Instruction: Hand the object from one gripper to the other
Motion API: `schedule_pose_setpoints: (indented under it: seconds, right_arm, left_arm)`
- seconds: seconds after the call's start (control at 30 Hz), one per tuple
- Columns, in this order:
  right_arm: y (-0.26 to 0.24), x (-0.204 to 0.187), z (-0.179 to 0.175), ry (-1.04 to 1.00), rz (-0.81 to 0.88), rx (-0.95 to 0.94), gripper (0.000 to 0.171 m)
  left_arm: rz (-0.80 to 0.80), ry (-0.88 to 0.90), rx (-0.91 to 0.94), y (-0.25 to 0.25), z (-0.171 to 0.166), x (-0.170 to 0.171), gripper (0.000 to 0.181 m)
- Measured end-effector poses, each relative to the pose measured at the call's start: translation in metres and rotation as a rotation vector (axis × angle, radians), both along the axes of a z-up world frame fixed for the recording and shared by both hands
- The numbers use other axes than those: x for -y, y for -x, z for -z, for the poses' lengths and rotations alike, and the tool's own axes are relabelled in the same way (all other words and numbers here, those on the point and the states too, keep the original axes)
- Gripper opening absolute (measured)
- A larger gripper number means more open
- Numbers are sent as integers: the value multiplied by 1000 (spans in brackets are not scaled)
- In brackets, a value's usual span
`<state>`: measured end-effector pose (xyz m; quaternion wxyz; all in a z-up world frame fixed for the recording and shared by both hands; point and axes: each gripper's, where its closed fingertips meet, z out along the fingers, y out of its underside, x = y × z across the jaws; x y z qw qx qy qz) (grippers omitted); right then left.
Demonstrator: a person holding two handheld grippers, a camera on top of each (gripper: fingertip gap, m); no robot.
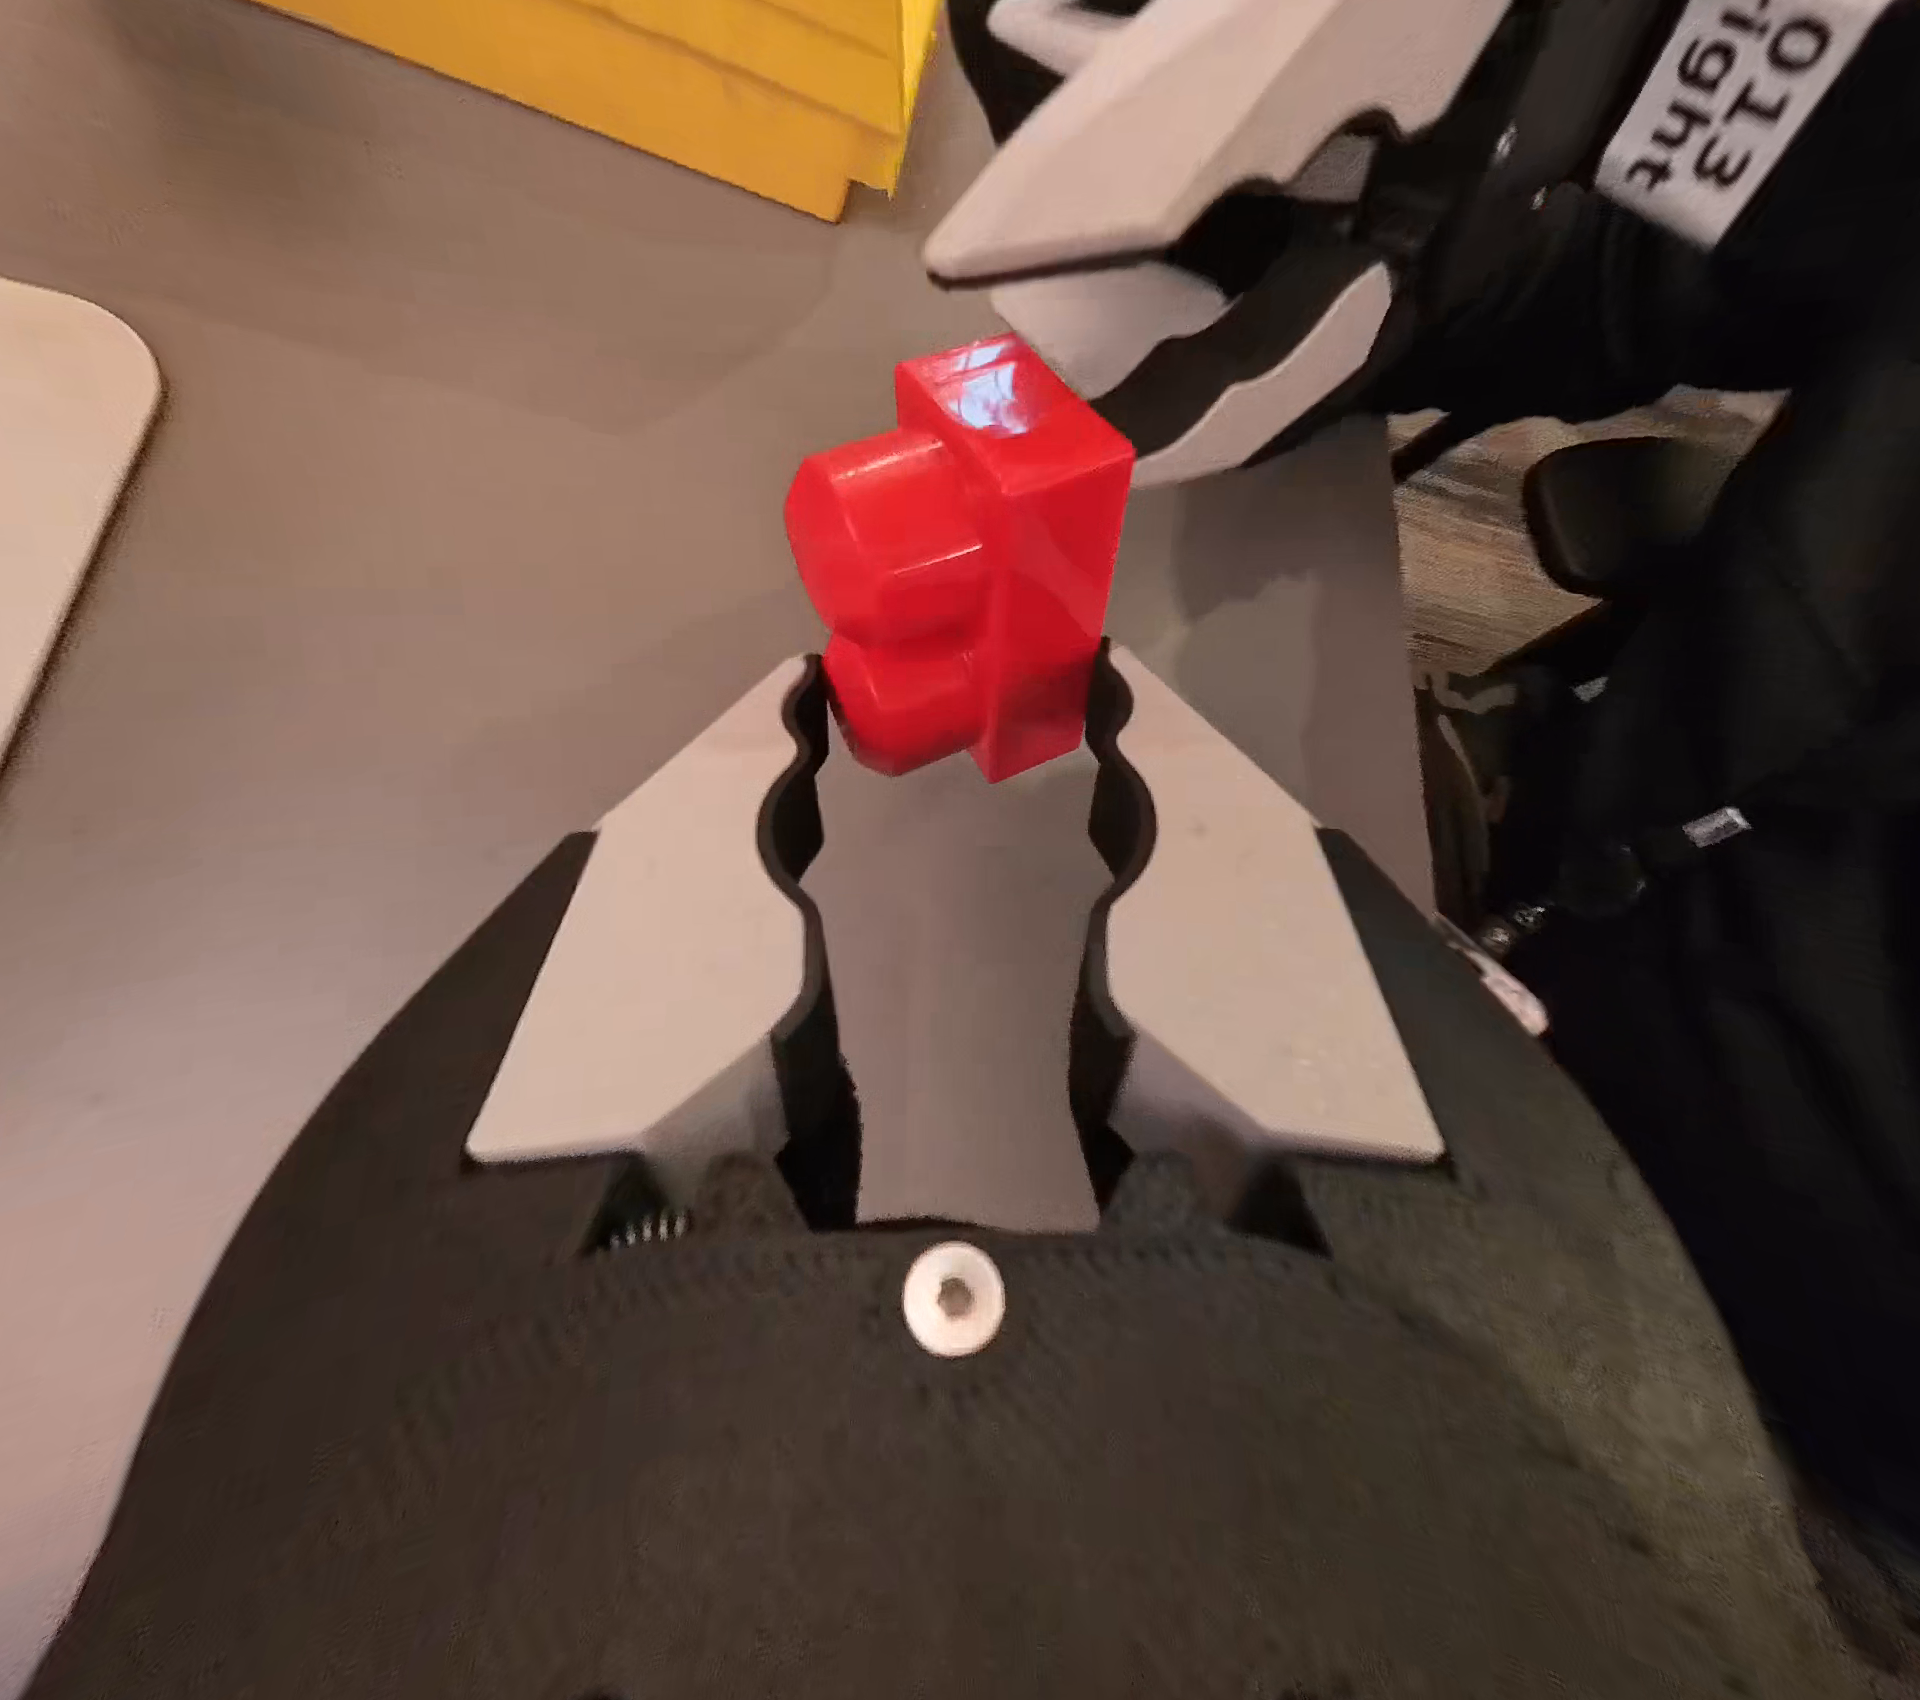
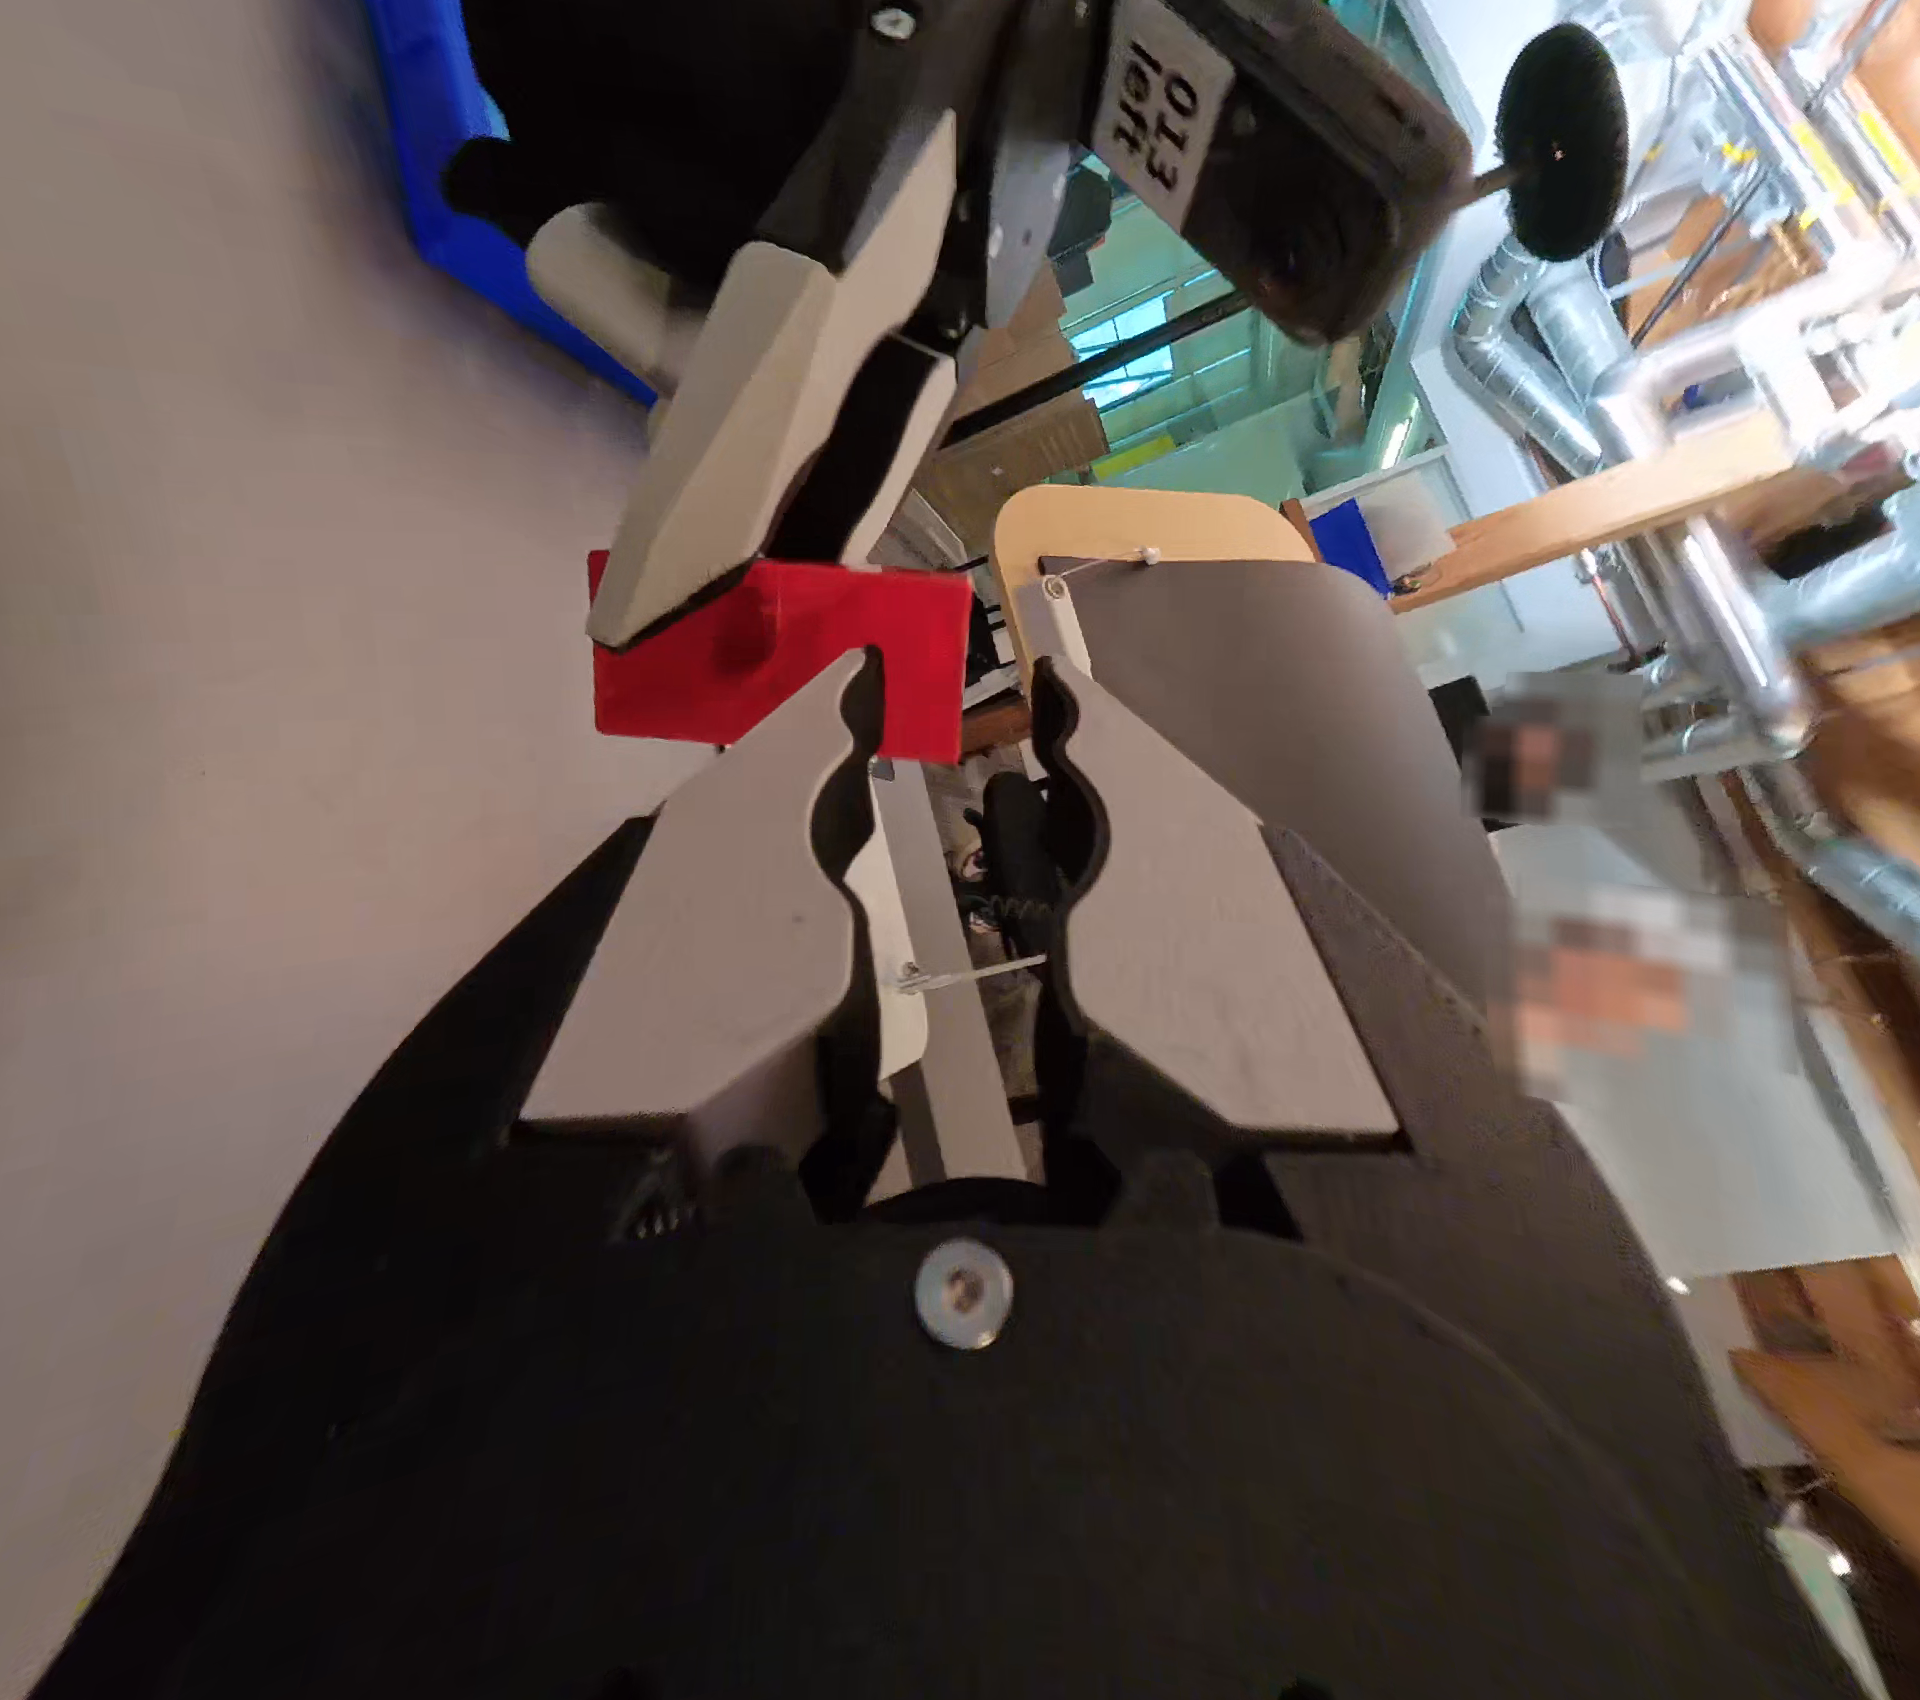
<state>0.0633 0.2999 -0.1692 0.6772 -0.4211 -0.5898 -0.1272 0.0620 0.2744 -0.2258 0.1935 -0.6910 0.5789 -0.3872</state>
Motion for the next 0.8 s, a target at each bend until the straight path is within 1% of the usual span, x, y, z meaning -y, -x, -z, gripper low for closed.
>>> schedule_pose_setpoints:
  seconds: [0.07, 0.1, 0.13, 0.33, 0.4, 0.47, 0.5, 0.57, 0.67, 0.73, 0.8]
  right_arm:
    - [4, 0, 4, -23, -1, 52, 20]
    - [6, 0, 6, -33, 4, 72, 15]
    - [6, -1, 9, -37, 11, 94, 5]
    - [5, -7, 18, 15, 35, 100, 3]
    - [2, -10, 20, 55, 55, 79, 3]
    - [0, -13, 21, 111, 56, 39, 3]
    - [-2, -14, 22, 165, 52, -4, 3]
    - [-7, -20, 21, 286, 53, -108, 3]
    - [-16, -31, 28, 471, 81, -230, 1]
    - [-19, -36, 36, 588, 96, -300, 2]
    - [-19, -38, 43, 695, 90, -366, 2]
  left_arm:
    - [5, 24, -17, -2, 5, 2, 49]
    - [3, 32, -29, -3, 8, 3, 49]
    - [11, 46, -33, -4, 10, 5, 49]
    - [-8, 72, -28, -6, 16, 4, 49]
    - [-19, 39, -28, -6, 17, 1, 49]
    - [-8, -81, -47, -4, 16, -2, 50]
    - [-21, -138, -34, -4, 10, -4, 50]
    - [-68, -255, -3, -4, -2, -10, 56]
    - [-144, -498, 39, -1, -19, -23, 65]
    - [-181, -652, 26, 0, -24, -28, 68]
    - [-180, -791, 1, -2, -24, -27, 68]
